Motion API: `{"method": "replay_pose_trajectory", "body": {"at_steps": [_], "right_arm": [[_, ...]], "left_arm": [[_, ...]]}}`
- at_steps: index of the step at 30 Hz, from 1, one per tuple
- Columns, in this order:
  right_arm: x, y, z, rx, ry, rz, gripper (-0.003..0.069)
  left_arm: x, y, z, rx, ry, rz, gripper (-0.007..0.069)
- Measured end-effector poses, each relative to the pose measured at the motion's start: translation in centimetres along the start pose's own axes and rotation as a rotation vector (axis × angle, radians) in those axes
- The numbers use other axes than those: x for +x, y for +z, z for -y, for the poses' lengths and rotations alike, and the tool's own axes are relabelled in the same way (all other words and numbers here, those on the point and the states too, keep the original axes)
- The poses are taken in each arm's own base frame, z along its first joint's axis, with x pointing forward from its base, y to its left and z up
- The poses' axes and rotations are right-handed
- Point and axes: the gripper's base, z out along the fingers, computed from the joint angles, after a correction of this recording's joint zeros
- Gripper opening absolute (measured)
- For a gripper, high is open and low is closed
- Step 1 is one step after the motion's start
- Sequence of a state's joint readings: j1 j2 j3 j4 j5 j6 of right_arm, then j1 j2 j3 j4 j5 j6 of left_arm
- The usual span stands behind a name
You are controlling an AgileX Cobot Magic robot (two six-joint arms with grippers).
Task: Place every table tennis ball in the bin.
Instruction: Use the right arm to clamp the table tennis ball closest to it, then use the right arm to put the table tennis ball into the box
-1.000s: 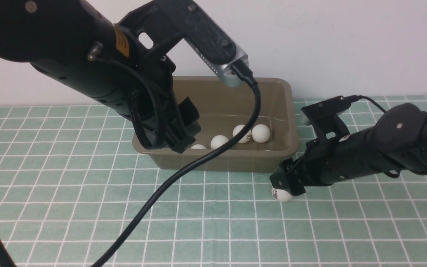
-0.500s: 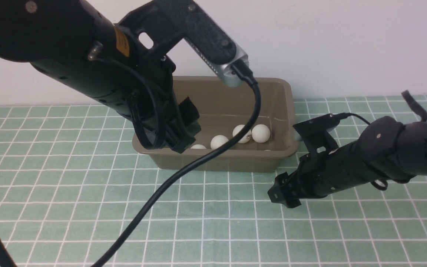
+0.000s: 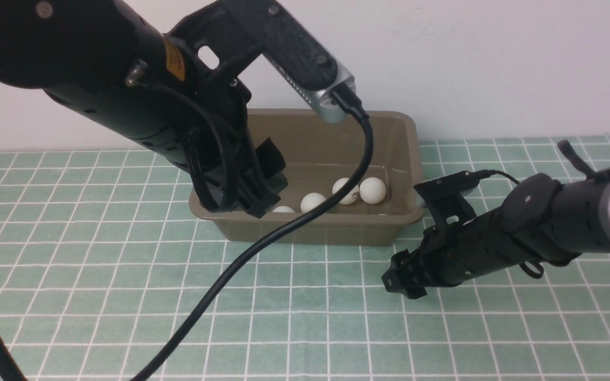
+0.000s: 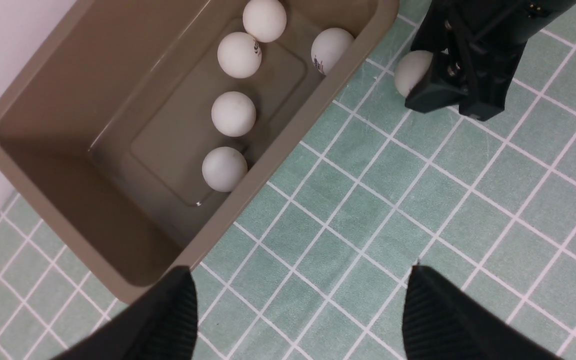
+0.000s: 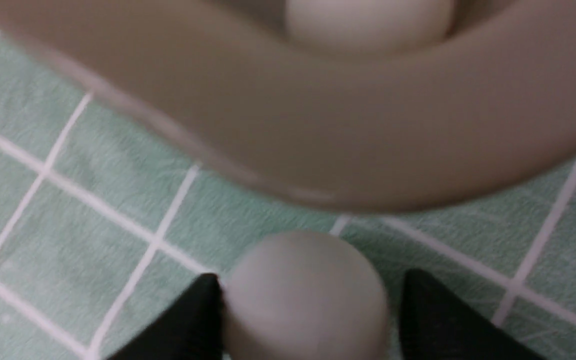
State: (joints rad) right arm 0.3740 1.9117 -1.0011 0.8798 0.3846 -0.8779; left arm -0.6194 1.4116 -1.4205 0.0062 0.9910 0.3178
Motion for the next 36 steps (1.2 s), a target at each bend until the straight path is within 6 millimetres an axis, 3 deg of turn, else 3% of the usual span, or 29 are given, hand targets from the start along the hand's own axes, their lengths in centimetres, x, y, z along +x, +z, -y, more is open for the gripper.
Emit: {"method": "replay_pose_trajectory", "body": {"at_steps": [2,9,15,16,18,22,23,28,33,36], "right_arm": [[-0.1,0.0,0.2,0.019,0.006,0.016,0.0363],[-0.6,-1.4,1.2,0.049,-0.029,0.037,0.0362],[-0.3,-6.2,3.5,0.007,-0.018,-0.030,0.0362],[-0.3,-8.0,3.8,-0.002,-0.015,-0.032,0.0362],[-1.5,-10.4,3.5,-0.020,-0.017,0.026,0.0362],[-4.7,-11.8,2.6,-0.065,-0.036,0.157,0.0362],[-6.3,-11.9,2.3,-0.090,-0.053,0.206,0.0362],[-11.1,-9.5,2.0,-0.193,-0.059,0.242,0.0362],[-12.5,-5.0,3.4,-0.237,-0.025,0.169,0.0362],[-13.0,-3.6,3.9,-0.236,-0.024,0.161,0.0362]], "left_arm": [[0.0,0.0,0.0,0.000,-0.007,0.000,0.0492],[0.0,0.0,0.0,-0.002,-0.007,0.005,0.0492],[-0.2,0.0,-0.1,-0.006,-0.008,0.018,0.0492],[-0.2,0.0,-0.1,-0.007,-0.010,0.023,0.0492],[-0.2,0.0,-0.1,-0.008,-0.010,0.024,0.0492],[-0.2,0.0,0.0,-0.003,-0.018,0.025,0.0492],[-0.2,0.0,0.0,-0.003,-0.019,0.025,0.0492],[-0.2,0.0,0.0,-0.003,-0.030,0.026,0.0492],[-0.3,0.0,0.0,-0.004,-0.045,0.029,0.0492],[-0.3,0.0,-0.2,-0.016,-0.070,0.036,0.0492]]}}
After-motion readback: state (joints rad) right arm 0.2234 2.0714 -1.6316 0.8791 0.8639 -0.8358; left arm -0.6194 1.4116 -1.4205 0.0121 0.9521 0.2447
